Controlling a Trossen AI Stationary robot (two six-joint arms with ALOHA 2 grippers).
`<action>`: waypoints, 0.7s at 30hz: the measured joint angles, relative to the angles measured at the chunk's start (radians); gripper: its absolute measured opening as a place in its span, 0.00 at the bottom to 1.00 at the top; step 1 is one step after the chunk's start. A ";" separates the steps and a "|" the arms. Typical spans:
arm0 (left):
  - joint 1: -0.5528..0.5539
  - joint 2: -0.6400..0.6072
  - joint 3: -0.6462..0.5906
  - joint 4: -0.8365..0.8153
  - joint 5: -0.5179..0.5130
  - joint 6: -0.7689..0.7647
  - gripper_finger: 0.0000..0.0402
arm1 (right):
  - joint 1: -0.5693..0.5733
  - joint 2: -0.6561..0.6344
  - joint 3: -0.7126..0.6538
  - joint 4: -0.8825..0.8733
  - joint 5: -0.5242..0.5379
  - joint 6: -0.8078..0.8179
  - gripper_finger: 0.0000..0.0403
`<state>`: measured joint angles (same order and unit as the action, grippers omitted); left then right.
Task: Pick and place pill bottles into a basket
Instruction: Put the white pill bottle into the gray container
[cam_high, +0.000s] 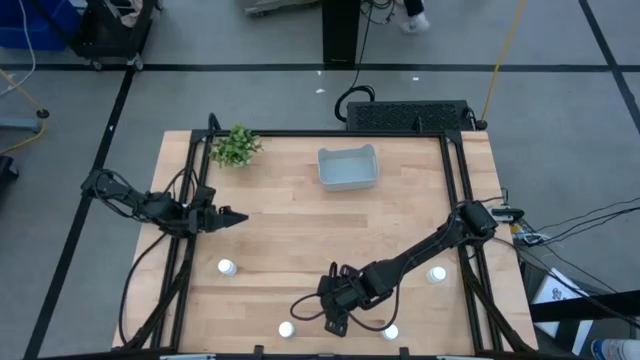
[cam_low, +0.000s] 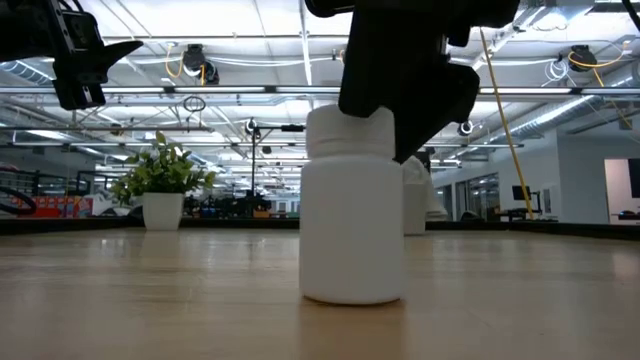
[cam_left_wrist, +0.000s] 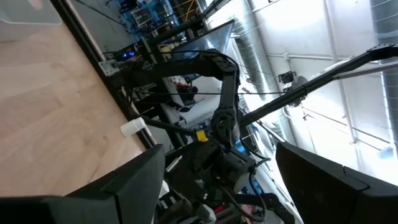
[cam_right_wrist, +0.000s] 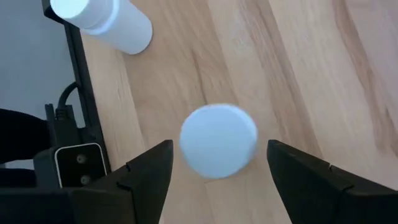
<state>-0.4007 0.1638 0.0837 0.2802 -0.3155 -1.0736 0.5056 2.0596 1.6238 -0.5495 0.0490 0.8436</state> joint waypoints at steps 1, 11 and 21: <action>0.000 0.000 0.000 0.000 0.000 0.002 0.77 | 0.000 0.001 0.000 0.000 0.000 0.000 0.61; 0.000 0.000 0.000 -0.003 0.000 0.004 0.77 | -0.002 0.000 0.000 0.063 0.006 0.003 0.56; 0.000 0.000 0.000 -0.017 0.000 0.001 0.77 | -0.014 0.000 0.000 0.069 0.033 0.010 0.65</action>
<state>-0.4007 0.1638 0.0837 0.2634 -0.3157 -1.0729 0.4919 2.0598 1.6238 -0.4801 0.0822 0.8533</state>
